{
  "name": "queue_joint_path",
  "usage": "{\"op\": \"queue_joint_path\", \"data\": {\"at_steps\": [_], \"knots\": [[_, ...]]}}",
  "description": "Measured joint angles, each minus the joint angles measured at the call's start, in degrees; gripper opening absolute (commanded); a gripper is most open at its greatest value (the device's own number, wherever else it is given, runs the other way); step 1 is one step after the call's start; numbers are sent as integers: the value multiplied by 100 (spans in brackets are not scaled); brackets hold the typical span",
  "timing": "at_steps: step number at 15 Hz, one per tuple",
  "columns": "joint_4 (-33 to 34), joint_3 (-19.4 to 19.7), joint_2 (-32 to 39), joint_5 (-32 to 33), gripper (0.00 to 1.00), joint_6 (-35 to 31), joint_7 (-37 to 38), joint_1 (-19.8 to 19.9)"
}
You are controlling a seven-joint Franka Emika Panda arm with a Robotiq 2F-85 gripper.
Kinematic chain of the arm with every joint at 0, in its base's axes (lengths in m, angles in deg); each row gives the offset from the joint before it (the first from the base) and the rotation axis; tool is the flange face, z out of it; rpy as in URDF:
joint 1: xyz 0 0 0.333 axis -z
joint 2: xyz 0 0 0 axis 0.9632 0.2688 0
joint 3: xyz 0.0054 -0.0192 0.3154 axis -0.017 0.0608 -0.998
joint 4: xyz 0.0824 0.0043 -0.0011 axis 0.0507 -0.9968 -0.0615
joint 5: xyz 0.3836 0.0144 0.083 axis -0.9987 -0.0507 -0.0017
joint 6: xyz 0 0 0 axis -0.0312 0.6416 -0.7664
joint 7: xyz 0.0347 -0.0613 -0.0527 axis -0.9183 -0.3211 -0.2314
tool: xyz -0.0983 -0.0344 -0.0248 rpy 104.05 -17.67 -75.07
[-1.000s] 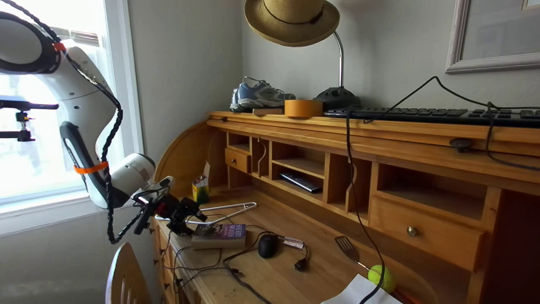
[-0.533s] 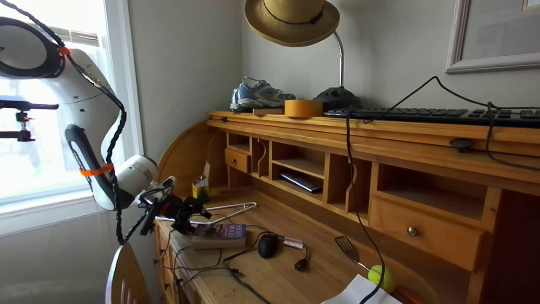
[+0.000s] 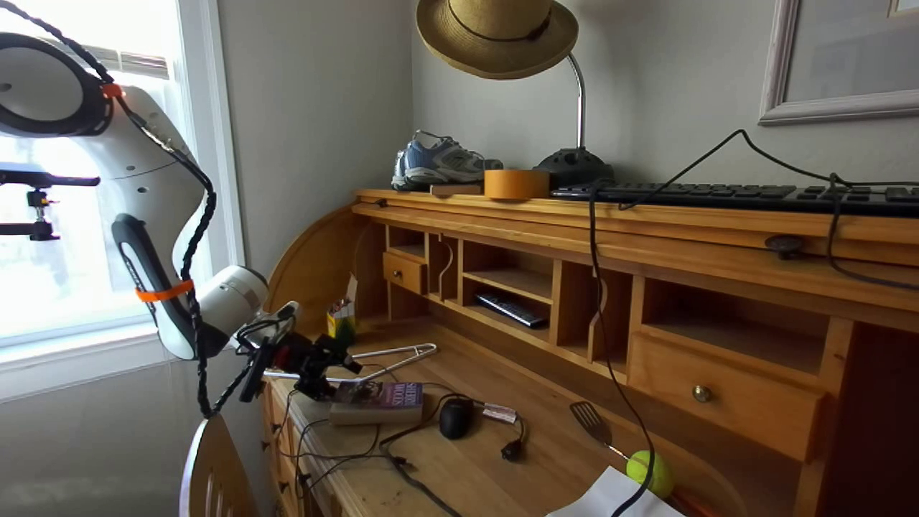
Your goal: Pick up the book and put it on top of the shelf
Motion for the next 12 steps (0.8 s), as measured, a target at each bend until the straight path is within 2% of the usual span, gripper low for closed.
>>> {"op": "queue_joint_path", "data": {"at_steps": [1, 3, 4, 7, 12], "knots": [[0, -2, 14, 0, 81, 3, 0, -1], [1, -4, 25, 0, 77, 23, -1, -5], [2, -6, 32, 0, 71, 32, -1, -6], [3, -16, 45, 0, 61, 46, -1, -7], [6, -30, 79, 0, 69, 74, -1, -10]]}}
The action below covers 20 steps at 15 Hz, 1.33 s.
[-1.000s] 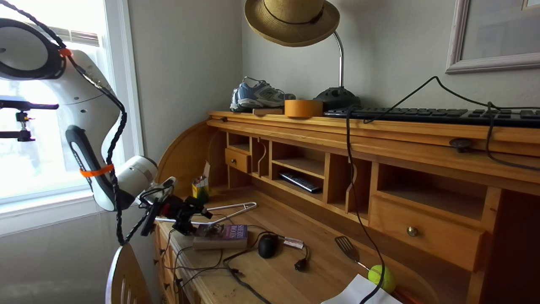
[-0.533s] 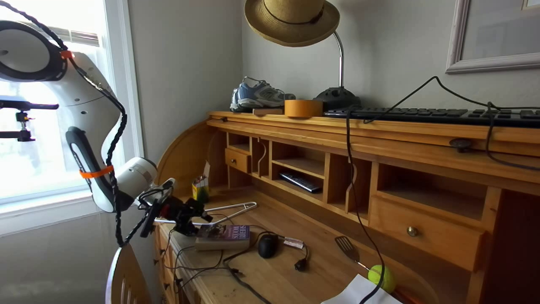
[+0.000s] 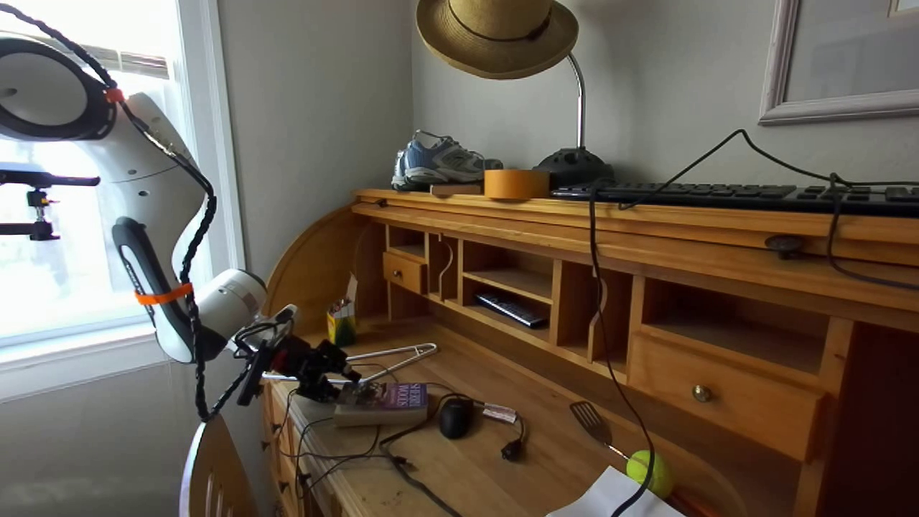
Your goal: Pick up the book and put it on top of the shelf
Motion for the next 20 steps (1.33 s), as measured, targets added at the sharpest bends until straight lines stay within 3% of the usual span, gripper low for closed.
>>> {"op": "queue_joint_path", "data": {"at_steps": [1, 11, 12, 14, 15, 16, 19, 20], "knots": [[2, -1, 0, 0, 74, 12, 0, 0], [-4, -14, -108, 0, 72, 266, 0, -10], [-7, -14, -123, 0, 64, 286, 0, -9], [-22, -13, -160, 0, 63, 345, 0, -8], [-32, -13, -177, 0, 56, 371, 0, -7], [-42, -13, -192, -1, 57, 387, 6, -6], [-66, -13, -226, -27, 38, 399, 19, 6], [-67, -13, -230, -36, 22, 400, 30, 8]]}}
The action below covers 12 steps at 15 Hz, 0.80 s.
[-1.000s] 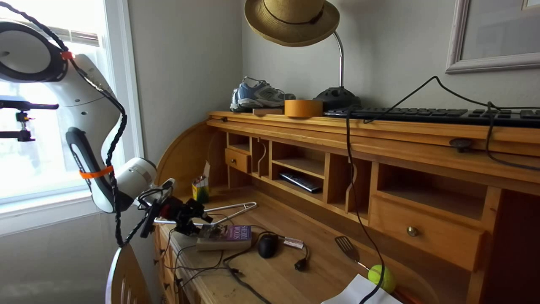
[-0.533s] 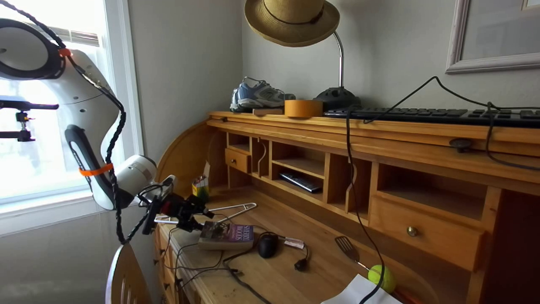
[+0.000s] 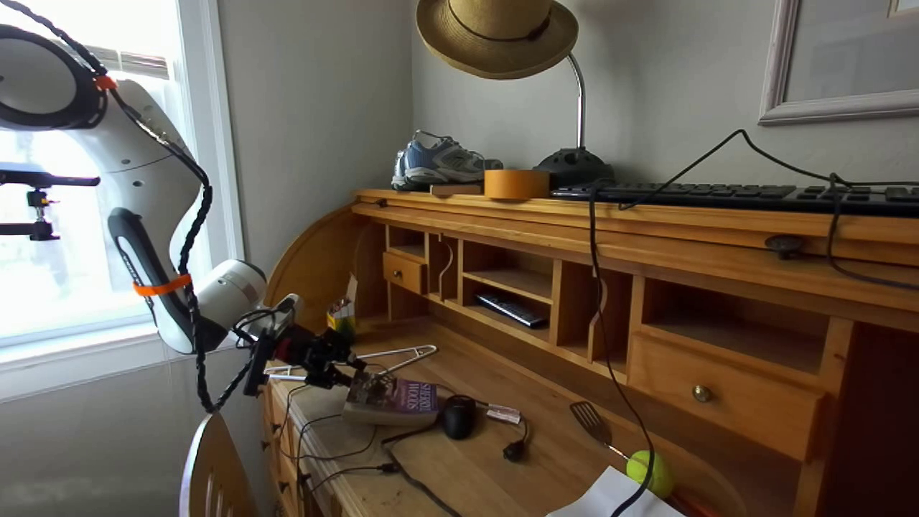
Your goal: Pick up the book and put it on top of the shelf
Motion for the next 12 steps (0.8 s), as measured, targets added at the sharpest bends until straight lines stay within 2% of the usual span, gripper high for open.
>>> {"op": "queue_joint_path", "data": {"at_steps": [2, 7, 12], "knots": [[0, 0, -2, -22, 5, 3, 49, 2], [13, -15, -19, -247, 7, 82, 362, 8], [12, -126, -167, -362, 7, 497, 1563, -90]]}}
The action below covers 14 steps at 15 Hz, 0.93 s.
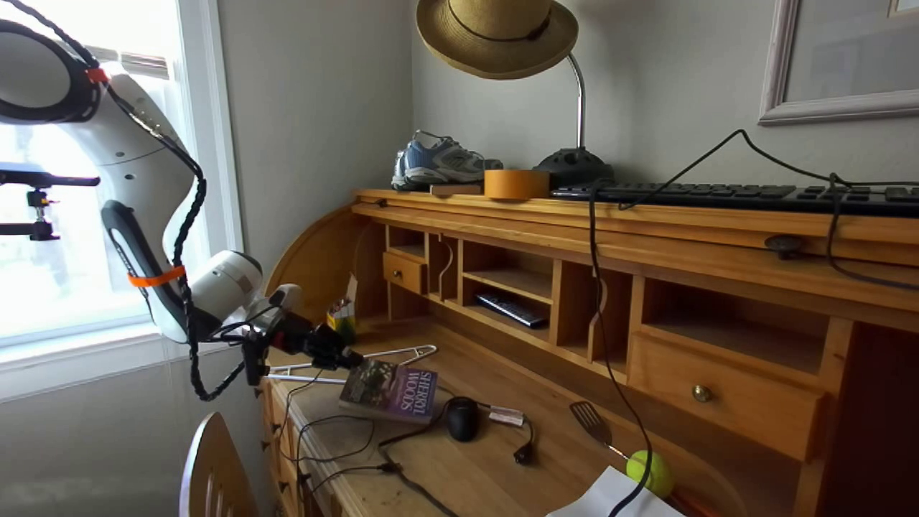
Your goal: Pick up the book and put it on top of the shelf
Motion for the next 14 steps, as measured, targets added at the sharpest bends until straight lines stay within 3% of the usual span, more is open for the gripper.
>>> {"op": "queue_joint_path", "data": {"at_steps": [8, 14], "knots": [[-374, -265, -812, -42, 7, 1174, 1615, -479], [-949, -522, -1805, -425, 7, 1461, 2103, -570]]}}
